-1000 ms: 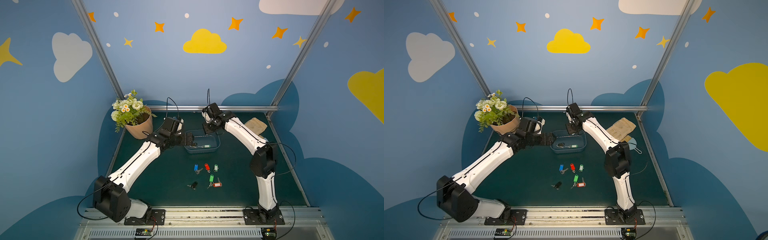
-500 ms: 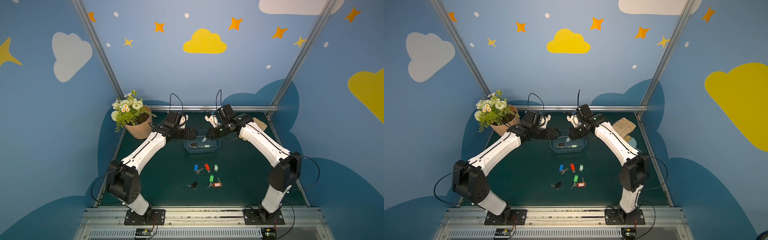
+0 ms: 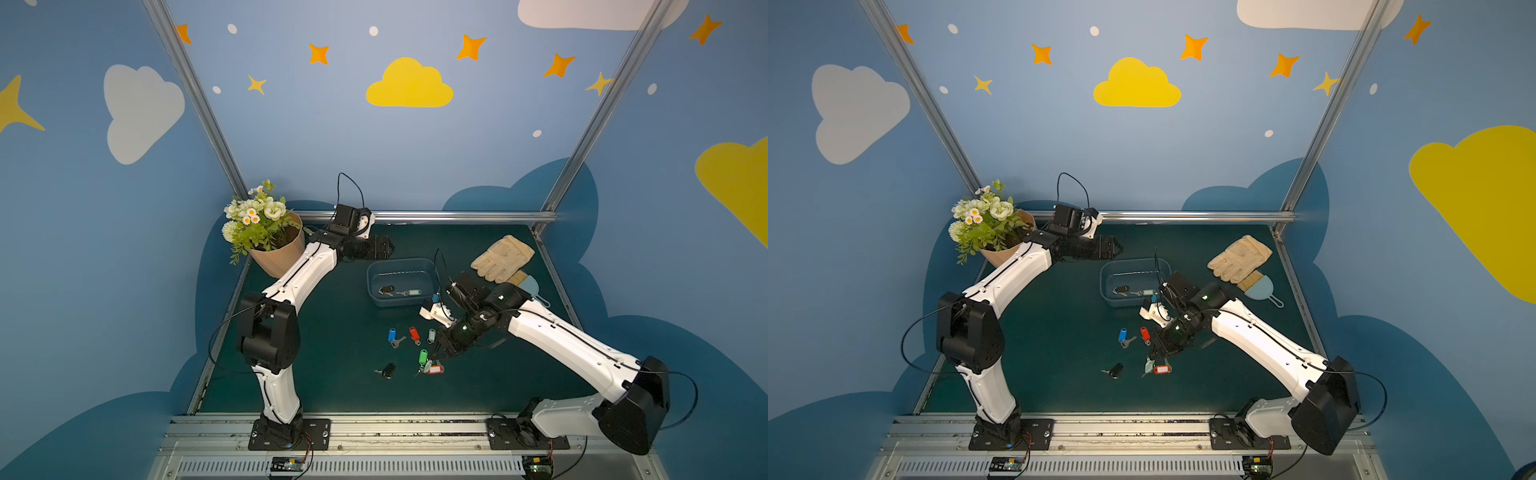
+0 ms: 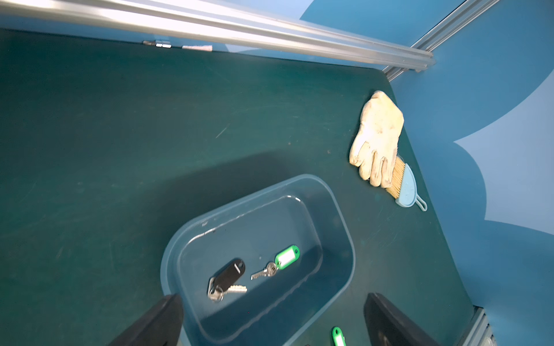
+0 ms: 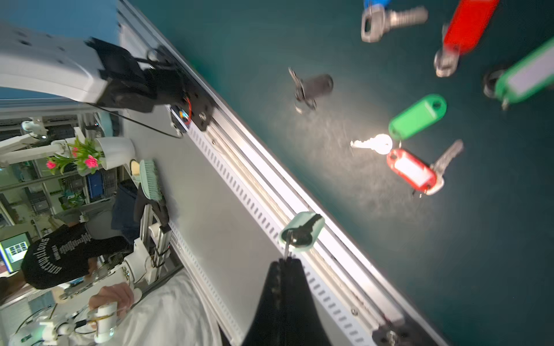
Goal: Take the keys out of the storage box
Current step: Place the key at the center of the board.
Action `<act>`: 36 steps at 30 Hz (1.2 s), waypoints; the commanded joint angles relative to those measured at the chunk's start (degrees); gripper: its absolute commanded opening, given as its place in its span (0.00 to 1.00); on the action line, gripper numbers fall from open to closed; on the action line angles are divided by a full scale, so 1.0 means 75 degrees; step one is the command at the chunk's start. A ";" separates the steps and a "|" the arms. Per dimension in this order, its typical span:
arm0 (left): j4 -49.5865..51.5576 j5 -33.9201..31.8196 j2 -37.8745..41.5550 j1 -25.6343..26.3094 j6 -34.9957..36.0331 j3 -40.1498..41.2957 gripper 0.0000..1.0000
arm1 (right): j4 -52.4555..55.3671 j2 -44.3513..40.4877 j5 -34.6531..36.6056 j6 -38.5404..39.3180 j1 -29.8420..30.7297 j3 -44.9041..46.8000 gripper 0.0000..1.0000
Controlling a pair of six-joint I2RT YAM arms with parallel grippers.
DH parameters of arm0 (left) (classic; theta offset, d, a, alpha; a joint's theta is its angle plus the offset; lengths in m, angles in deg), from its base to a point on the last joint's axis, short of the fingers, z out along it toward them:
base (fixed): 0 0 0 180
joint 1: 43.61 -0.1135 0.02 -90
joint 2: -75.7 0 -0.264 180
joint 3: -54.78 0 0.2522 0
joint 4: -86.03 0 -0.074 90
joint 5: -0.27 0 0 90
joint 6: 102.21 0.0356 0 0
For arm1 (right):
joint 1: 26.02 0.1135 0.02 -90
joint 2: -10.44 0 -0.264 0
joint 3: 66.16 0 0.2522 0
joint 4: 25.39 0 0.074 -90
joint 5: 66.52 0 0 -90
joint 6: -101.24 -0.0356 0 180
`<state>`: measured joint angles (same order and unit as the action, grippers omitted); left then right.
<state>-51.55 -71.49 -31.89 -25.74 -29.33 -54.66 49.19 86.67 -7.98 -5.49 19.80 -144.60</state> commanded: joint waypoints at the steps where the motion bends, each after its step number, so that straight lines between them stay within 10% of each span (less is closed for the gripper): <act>1: 0.0110 0.0423 -0.0176 -0.0053 0.0119 -0.0249 1.00 | 0.0179 -0.0450 0.0322 -0.0832 0.0140 0.0645 0.00; 36: 0.0438 0.0672 -0.0209 -0.0062 0.0530 -0.0133 1.00 | -0.1748 0.1367 0.1792 -0.1437 0.0769 0.2360 0.00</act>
<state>-49.36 -67.30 -33.75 -25.98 -26.56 -55.29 35.90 96.76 3.71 -15.81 25.35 -127.14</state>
